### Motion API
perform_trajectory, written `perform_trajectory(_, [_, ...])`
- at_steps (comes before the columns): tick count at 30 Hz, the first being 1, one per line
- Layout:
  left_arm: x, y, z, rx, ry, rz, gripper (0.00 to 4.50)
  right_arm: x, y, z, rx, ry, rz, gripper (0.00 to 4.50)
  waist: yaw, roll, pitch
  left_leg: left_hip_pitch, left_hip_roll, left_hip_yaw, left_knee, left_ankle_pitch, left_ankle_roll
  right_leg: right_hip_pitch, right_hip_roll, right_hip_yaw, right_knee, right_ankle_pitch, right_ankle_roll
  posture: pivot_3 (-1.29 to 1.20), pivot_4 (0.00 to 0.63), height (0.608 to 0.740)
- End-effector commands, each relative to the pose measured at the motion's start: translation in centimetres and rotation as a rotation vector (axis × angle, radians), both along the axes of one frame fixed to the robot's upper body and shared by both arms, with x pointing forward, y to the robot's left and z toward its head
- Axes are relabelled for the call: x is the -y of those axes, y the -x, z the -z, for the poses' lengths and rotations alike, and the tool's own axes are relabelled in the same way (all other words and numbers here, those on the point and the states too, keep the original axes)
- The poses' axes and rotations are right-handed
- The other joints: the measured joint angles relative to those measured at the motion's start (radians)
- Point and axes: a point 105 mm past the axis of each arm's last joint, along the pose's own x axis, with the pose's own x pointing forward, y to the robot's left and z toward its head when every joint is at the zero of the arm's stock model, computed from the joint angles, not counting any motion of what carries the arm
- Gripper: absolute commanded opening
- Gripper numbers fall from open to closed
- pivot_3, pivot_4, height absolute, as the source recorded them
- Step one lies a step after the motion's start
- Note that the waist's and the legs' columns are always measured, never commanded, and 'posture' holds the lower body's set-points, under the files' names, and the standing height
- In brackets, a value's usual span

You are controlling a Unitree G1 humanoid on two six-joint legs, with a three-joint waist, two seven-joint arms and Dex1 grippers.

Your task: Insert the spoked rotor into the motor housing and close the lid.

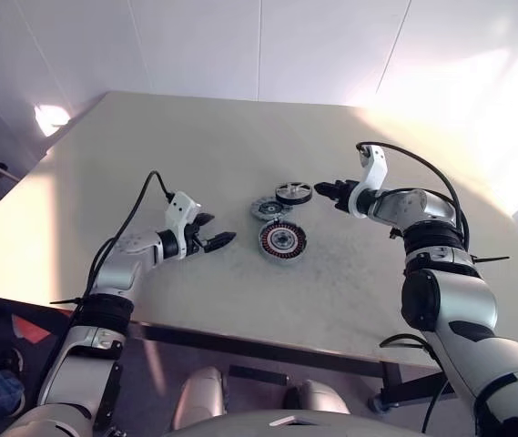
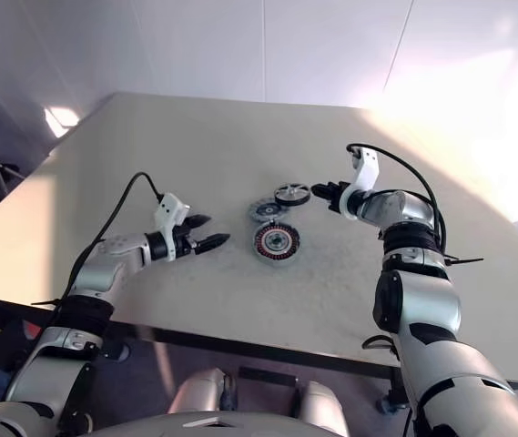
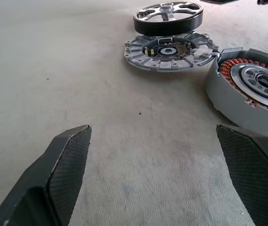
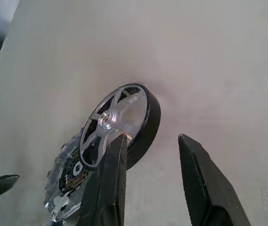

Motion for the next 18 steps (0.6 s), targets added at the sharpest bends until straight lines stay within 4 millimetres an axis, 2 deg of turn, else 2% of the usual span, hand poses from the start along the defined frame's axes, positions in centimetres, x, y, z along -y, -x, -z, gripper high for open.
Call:
perform_trajectory(1, [-0.3, -0.3, -1.2, 0.054, -0.001, -0.004, 4.5, -0.1, 0.0, -1.3, -0.004, -0.093, 0.012, 1.89, 0.001, 0.001, 0.0, 0.0, 0.0, 0.0, 0.0, 0.0, 0.0, -0.001, 0.0, 0.0, 0.0, 0.0, 0.0, 0.0, 0.0, 0.74])
perform_trajectory(11, [-0.1, -0.4, -1.0, 0.051, -0.01, -0.005, 4.5, -1.9, 0.4, -0.1, -0.087, -0.21, 0.045, 1.89, 0.001, 0.001, 0.0, -0.001, 0.0, 0.0, 0.0, 0.0, -0.001, -0.001, 0.0, 0.0, 0.0, 0.0, 0.0, 0.0, 0.0, 0.74])
perform_trajectory(18, [-0.2, -0.4, -0.9, 0.048, -0.018, -0.002, 4.5, -2.1, -0.1, -1.1, -0.06, -0.27, 0.069, 1.89, 0.002, 0.001, 0.001, -0.001, 0.0, 0.0, -0.001, 0.001, -0.001, -0.002, 0.0, 0.0, 0.0, 0.0, 0.0, 0.0, 0.0, 0.74])
